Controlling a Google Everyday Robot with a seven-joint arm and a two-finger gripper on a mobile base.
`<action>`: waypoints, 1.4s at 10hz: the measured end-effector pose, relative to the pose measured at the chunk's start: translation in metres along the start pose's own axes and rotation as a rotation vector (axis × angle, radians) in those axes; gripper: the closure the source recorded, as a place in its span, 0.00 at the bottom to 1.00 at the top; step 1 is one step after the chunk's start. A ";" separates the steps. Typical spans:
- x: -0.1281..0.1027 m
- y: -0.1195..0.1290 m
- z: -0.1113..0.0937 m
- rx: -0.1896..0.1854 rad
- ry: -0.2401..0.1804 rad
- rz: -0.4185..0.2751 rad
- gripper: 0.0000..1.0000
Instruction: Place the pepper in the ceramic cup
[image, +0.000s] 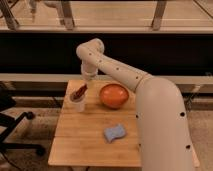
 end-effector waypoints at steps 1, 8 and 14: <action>0.000 0.000 0.001 0.001 0.002 -0.003 0.95; 0.001 -0.003 0.005 0.009 0.016 -0.016 0.95; 0.003 -0.006 0.008 0.015 0.025 -0.021 0.87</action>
